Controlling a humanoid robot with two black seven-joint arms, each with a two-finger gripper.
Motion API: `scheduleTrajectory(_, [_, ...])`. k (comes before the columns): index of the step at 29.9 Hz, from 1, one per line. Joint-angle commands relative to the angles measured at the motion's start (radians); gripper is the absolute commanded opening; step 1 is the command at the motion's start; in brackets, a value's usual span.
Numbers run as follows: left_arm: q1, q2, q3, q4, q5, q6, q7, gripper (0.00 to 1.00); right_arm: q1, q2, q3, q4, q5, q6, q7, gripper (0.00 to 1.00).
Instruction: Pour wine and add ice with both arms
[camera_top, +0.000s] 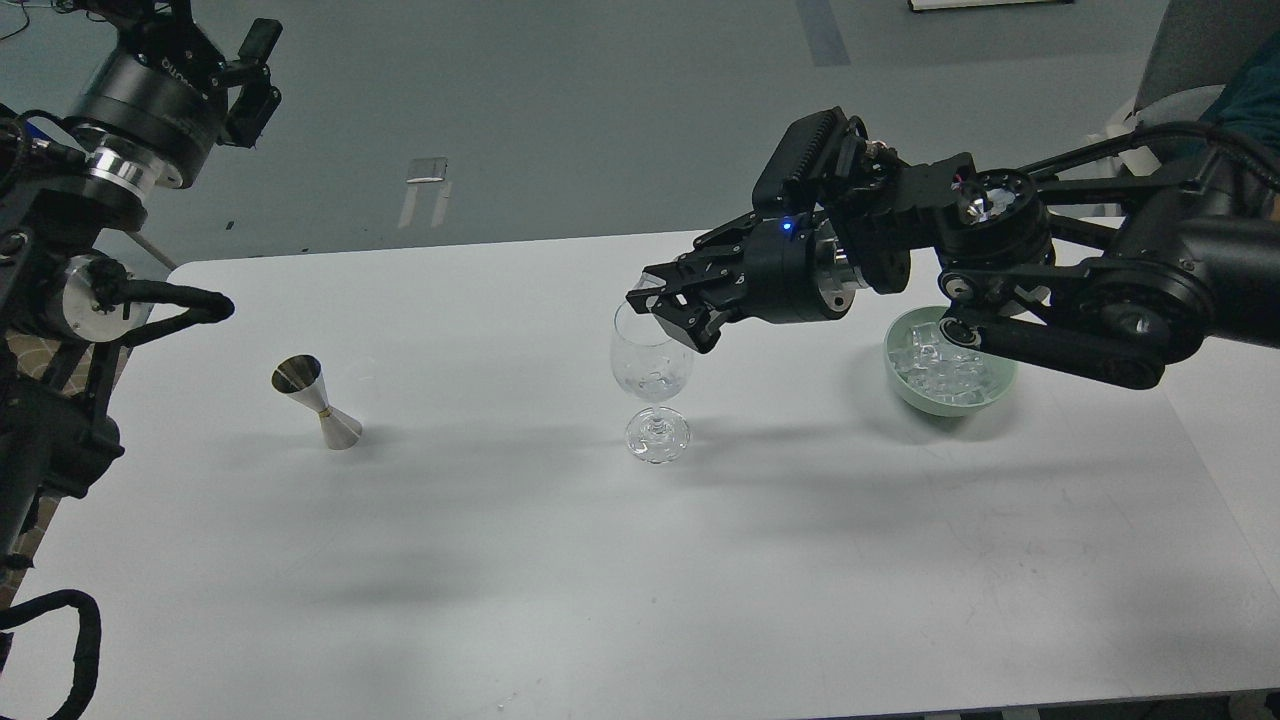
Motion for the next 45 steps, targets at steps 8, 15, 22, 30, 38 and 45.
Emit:
scheduleTrajectory(8, [0.0,0.0,0.0,0.0,0.0,0.0,-0.001,0.98,0.0,-0.001,0.0,0.0,0.0,-0.002,0.0,0.52])
scheduleTrajectory(15, [0.0,0.0,0.0,0.0,0.0,0.0,-0.001,0.98,0.002,-0.001,0.011,-0.006,0.002,-0.013,0.0,0.63])
scheduleTrajectory(22, [0.0,0.0,0.002,0.002,-0.011,0.0,0.0,0.98,0.003,-0.006,0.051,-0.032,0.201,-0.07,0.001,1.0])
scheduleTrajectory(30, [0.0,-0.002,0.002,0.014,-0.028,0.003,0.007,0.98,-0.029,0.016,0.291,-0.288,0.345,-0.071,0.003,1.0])
scheduleTrajectory(38, [-0.002,-0.015,0.003,0.021,-0.034,0.05,-0.003,0.98,-0.075,0.075,0.52,-0.569,0.629,-0.071,0.003,1.0])
scheduleTrajectory(45, [-0.026,-0.021,0.014,0.071,-0.032,0.121,-0.001,0.98,-0.118,0.103,0.64,-0.698,0.927,-0.099,0.0,1.0])
